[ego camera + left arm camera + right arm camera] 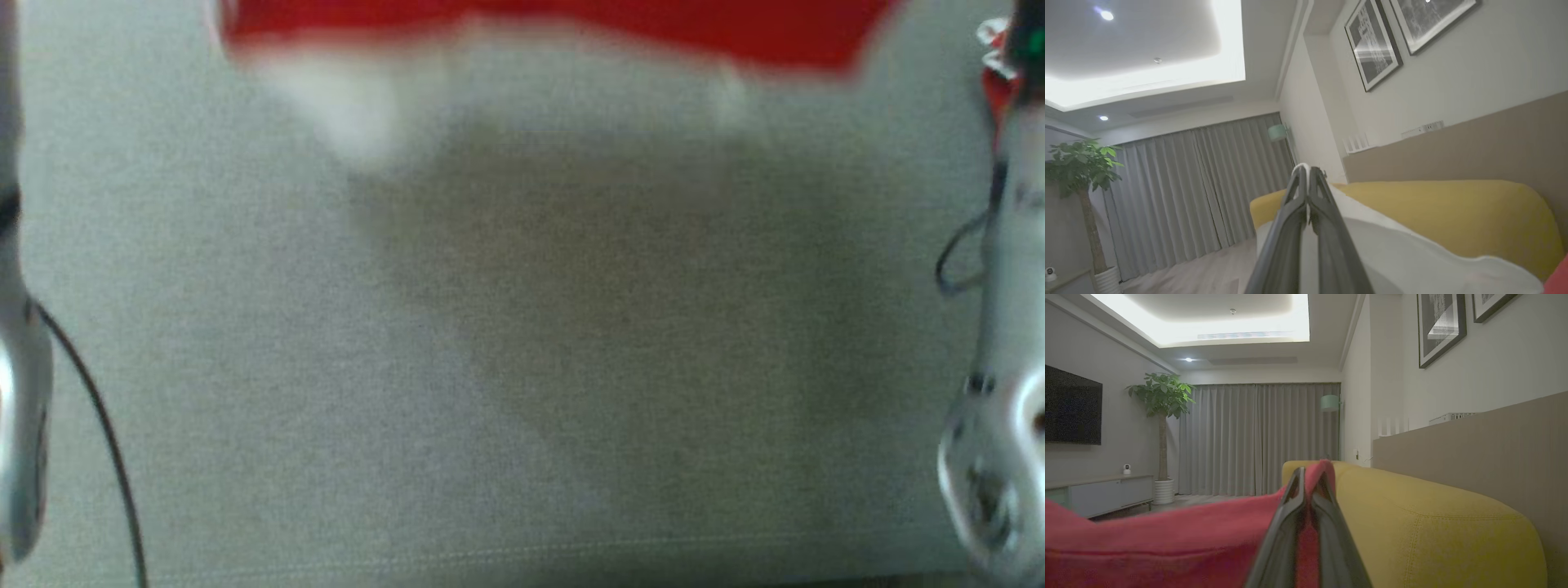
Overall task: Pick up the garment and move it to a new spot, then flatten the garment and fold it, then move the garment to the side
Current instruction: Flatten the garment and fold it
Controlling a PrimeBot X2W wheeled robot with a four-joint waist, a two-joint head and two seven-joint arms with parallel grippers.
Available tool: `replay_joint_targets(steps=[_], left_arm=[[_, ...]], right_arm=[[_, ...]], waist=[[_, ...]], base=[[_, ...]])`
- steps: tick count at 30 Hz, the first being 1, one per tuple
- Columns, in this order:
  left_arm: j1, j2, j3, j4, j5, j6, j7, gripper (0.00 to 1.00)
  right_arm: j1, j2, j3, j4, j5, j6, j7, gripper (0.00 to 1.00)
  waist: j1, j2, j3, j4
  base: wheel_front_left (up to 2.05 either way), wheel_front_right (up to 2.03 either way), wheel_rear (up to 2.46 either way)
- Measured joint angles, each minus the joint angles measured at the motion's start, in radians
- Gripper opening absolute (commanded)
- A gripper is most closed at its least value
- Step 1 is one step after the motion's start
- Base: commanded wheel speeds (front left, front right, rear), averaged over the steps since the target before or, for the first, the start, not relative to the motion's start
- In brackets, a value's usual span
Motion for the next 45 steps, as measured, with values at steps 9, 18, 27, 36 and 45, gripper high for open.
replay_joint_targets(steps=[9,18,27,36,45], left_arm=[[-0.118,-0.148,-0.012,0.229,-0.021,0.015,-0.218,0.00],[0.216,-0.170,-0.017,0.249,-0.111,-0.010,-0.304,0.00],[0.485,-0.133,0.036,0.035,-0.155,-0.012,-0.313,0.00],[0.921,-0.124,0.101,-0.248,-0.174,0.012,-0.313,0.00],[1.288,-0.144,0.105,-0.397,-0.206,0.052,-0.313,0.00]], right_arm=[[-0.238,0.008,-0.091,0.438,-0.194,0.000,-0.152,0.00],[-0.153,0.013,-0.177,0.677,-0.230,0.000,-0.185,0.00],[-0.074,0.016,-0.198,0.610,-0.170,0.000,-0.185,0.00],[0.144,0.024,-0.102,0.512,-0.019,0.000,-0.185,0.00],[0.507,0.036,-0.062,0.318,0.113,0.000,-0.185,0.00]], waist=[[-0.0002,0.0000,0.088,0.049],[0.0000,-0.0001,0.214,0.110],[-0.0004,0.0000,0.232,0.091],[-0.0004,0.0000,0.116,0.072],[-0.0005,0.0000,-0.044,0.087]], base=[[0.00,0.00,0.00],[0.00,0.00,0.00],[0.00,0.00,0.00],[0.00,0.00,0.00],[0.00,0.00,0.00]])
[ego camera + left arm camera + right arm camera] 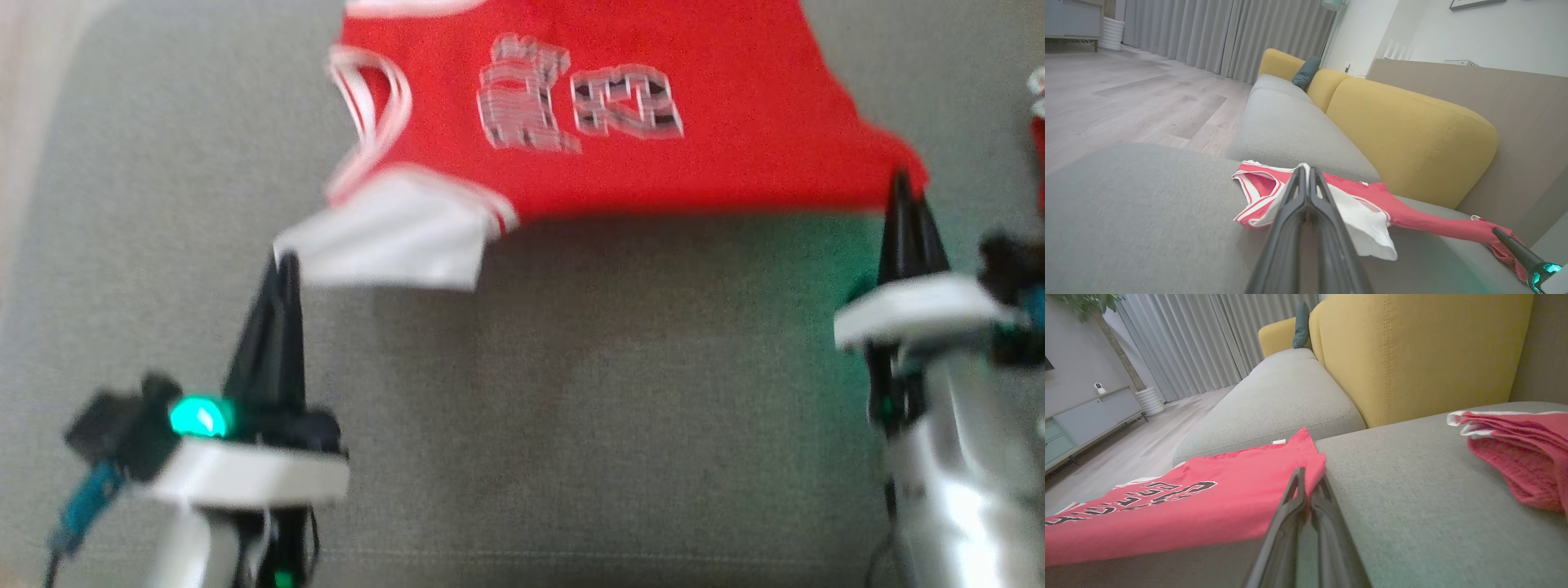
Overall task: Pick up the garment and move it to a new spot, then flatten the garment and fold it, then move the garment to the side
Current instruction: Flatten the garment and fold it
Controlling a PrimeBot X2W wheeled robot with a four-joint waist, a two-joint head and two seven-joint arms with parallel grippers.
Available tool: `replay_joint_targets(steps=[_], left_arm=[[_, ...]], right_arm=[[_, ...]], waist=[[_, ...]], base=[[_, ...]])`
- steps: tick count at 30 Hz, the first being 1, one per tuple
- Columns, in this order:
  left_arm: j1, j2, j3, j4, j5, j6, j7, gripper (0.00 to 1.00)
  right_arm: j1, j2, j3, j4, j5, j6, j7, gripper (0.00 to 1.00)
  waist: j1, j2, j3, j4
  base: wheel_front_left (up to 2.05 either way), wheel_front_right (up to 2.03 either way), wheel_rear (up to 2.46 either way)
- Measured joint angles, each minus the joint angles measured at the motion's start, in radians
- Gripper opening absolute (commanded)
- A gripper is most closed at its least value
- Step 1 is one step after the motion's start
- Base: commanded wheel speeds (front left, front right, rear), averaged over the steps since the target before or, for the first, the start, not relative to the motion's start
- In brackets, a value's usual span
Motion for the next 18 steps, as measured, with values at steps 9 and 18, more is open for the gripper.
replay_joint_targets(steps=[9,18], left_arm=[[0.249,-0.004,-0.055,-0.101,-0.025,0.020,0.033,0.00],[0.335,0.017,-0.077,-0.110,-0.040,0.025,0.068,0.00]], right_arm=[[0.370,0.011,-0.010,-0.250,0.066,0.000,0.002,0.00],[0.551,0.014,-0.010,-0.356,0.117,0.000,0.070,0.00]], waist=[[0.0000,0.0000,-0.119,0.027],[0.0000,0.0000,-0.130,0.031]], base=[[0.00,0.00,0.00],[0.00,0.00,0.00]])
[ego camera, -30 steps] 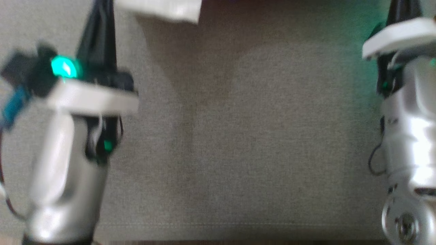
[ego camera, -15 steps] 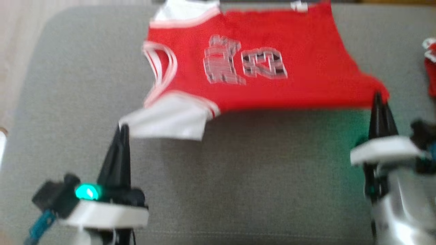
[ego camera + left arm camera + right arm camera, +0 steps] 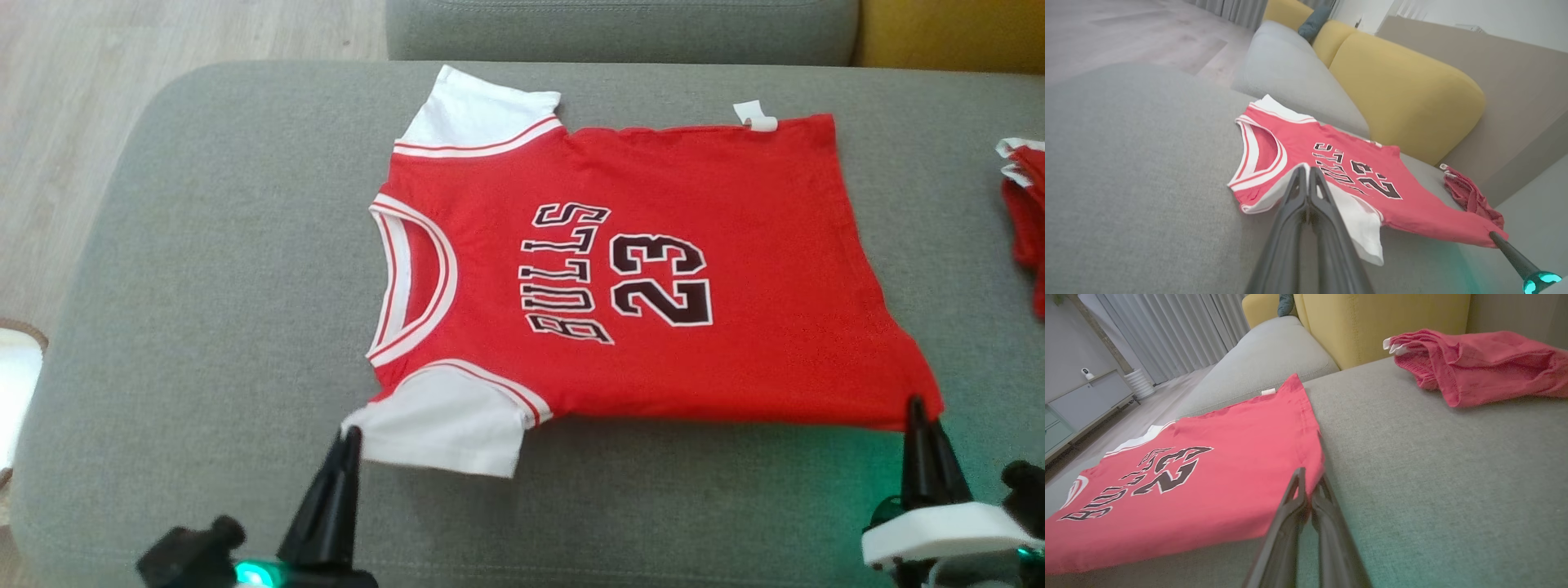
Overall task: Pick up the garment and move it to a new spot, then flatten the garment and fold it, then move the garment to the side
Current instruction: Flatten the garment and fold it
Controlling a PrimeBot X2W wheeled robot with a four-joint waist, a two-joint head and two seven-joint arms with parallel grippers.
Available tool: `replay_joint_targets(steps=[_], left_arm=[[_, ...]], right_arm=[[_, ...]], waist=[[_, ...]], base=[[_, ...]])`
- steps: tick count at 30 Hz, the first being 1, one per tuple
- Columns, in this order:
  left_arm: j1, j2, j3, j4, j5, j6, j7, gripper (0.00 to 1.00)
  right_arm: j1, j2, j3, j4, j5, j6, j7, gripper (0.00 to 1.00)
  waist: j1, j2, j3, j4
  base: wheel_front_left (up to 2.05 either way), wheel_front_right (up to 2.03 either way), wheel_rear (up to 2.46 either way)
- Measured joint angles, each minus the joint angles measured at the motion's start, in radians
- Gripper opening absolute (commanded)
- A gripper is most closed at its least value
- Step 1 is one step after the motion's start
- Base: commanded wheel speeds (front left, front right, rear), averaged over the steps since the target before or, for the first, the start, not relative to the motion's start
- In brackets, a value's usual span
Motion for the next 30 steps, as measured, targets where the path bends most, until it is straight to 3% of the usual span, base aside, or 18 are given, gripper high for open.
replay_joint_targets(steps=[18,24,30], left_arm=[[-0.145,-0.016,-0.032,0.203,-0.019,-0.057,-0.015,0.00],[-0.321,-0.035,-0.038,0.279,-0.018,-0.072,-0.033,0.00],[-0.548,-0.043,-0.004,0.455,-0.001,-0.089,-0.058,0.00]], right_arm=[[-0.083,0.001,0.061,0.221,0.094,0.000,-0.013,0.00],[-0.130,0.000,0.069,0.218,0.139,0.000,-0.019,0.00],[-0.258,-0.001,0.102,0.198,0.232,0.000,-0.030,0.00]], waist=[[0.0000,0.0000,-0.003,-0.015],[0.0000,0.0000,0.016,-0.018],[0.0002,0.0000,0.078,-0.037]], base=[[0.00,0.00,0.00],[0.00,0.00,0.00],[0.00,0.00,0.00]])
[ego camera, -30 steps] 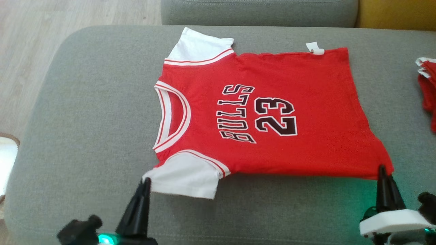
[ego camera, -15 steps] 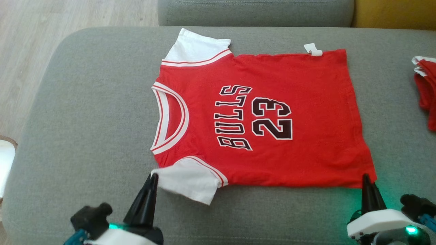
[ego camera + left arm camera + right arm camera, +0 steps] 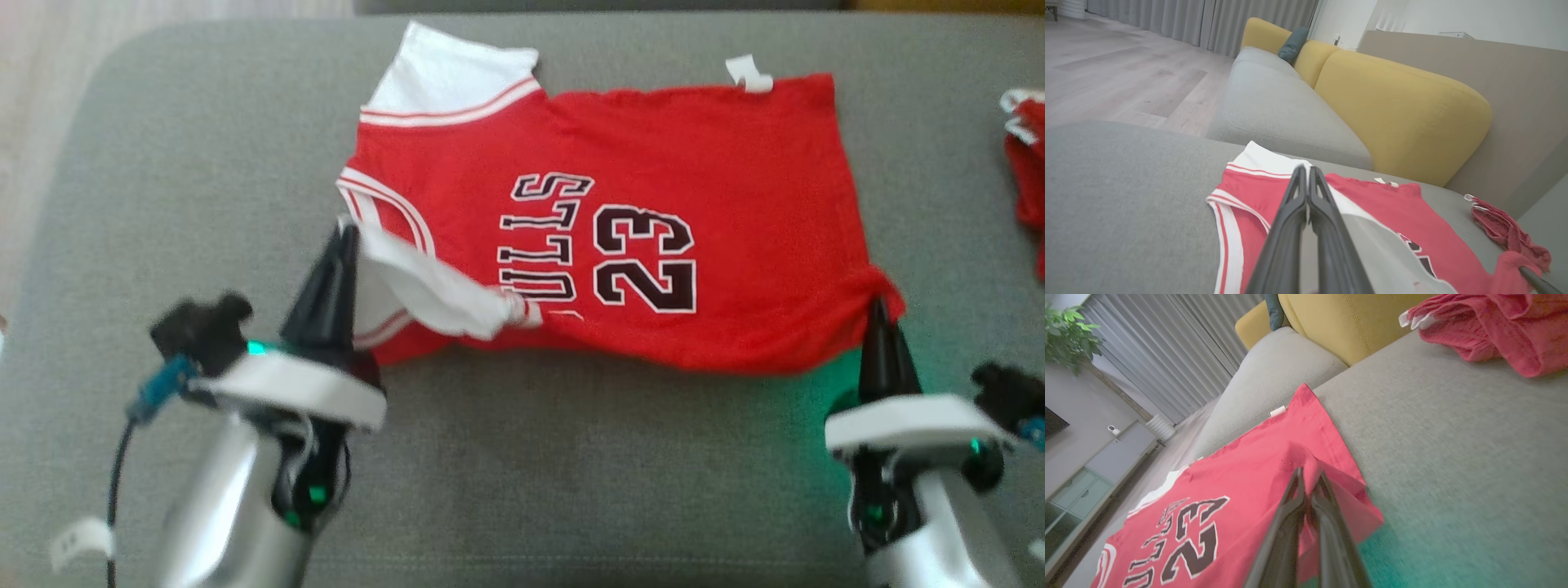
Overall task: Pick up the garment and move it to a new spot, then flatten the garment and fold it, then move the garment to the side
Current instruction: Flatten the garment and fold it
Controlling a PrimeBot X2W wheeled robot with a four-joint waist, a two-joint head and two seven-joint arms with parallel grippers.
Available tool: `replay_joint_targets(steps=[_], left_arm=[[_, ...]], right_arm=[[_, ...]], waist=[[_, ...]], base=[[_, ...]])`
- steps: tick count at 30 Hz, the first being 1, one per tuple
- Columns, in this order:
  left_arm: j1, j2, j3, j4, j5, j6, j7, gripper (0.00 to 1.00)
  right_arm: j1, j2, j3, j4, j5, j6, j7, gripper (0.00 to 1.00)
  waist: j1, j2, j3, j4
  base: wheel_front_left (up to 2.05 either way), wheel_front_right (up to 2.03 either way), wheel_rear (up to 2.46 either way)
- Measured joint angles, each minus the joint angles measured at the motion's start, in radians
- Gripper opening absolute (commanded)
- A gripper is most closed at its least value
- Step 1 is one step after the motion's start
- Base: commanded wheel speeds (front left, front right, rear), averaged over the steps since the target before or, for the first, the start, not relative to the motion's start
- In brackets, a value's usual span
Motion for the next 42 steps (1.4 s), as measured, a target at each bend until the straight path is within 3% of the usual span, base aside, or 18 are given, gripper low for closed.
replay_joint_targets(steps=[7,17,18,19,20,21,22,23,29,34,42], left_arm=[[-0.156,-0.020,0.062,0.124,0.025,-0.006,-0.010,0.00],[-0.200,-0.056,0.096,0.151,0.081,-0.027,-0.010,0.00],[-0.200,-0.057,0.099,0.151,0.082,-0.029,-0.010,0.00],[-0.202,-0.058,0.104,0.151,0.083,-0.031,-0.010,0.00],[-0.203,-0.059,0.112,0.149,0.090,-0.031,-0.010,0.00],[-0.207,-0.060,0.117,0.147,0.095,-0.031,-0.010,0.28],[-0.210,-0.062,0.119,0.141,0.098,-0.032,-0.010,0.80],[-0.210,-0.062,0.119,0.141,0.098,-0.032,-0.010,1.00],[-0.189,-0.071,0.113,0.037,0.098,-0.035,-0.010,1.00],[-0.079,-0.072,0.101,-0.017,0.093,-0.035,-0.017,1.00],[0.064,-0.033,0.084,-0.023,0.068,-0.034,0.030,1.00]], right_arm=[[-0.086,-0.002,0.010,-0.010,0.040,0.000,-0.019,0.00],[-0.224,-0.002,0.012,0.097,0.037,0.000,-0.033,0.00],[-0.234,-0.002,0.013,0.105,0.037,0.000,-0.035,0.17],[-0.243,-0.002,0.013,0.113,0.036,0.000,-0.037,0.17],[-0.251,-0.002,0.012,0.117,0.031,0.000,-0.037,0.48],[-0.258,-0.002,0.010,0.118,0.025,0.000,-0.038,1.00],[-0.263,-0.002,0.007,0.114,0.019,0.000,-0.039,1.00],[-0.263,-0.002,0.007,0.114,0.019,0.000,-0.039,1.00],[-0.260,-0.004,-0.064,-0.023,-0.006,0.000,-0.040,1.00],[-0.225,-0.004,-0.101,-0.123,-0.076,0.000,-0.042,1.00],[-0.080,-0.003,-0.106,-0.166,-0.174,0.000,-0.044,1.00]], waist=[[0.0001,0.0000,0.077,-0.021],[0.0002,0.0000,0.148,-0.042],[0.0001,0.0000,0.150,-0.042],[0.0001,0.0000,0.152,-0.042],[0.0001,0.0000,0.154,-0.041],[0.0001,0.0000,0.154,-0.040],[0.0001,0.0000,0.154,-0.039],[0.0001,0.0000,0.154,-0.039],[0.0000,0.0000,0.142,-0.028],[0.0000,0.0000,0.123,-0.016],[-0.0001,0.0000,0.082,0.010]], base=[[0.00,0.00,0.00],[0.00,0.00,0.00],[0.00,0.00,0.00],[0.00,0.00,0.00],[0.00,0.00,0.00],[0.00,0.00,0.00],[0.00,0.00,0.00],[0.00,0.00,0.00],[0.00,0.00,0.00],[0.00,0.00,0.00],[0.00,0.00,0.00]])
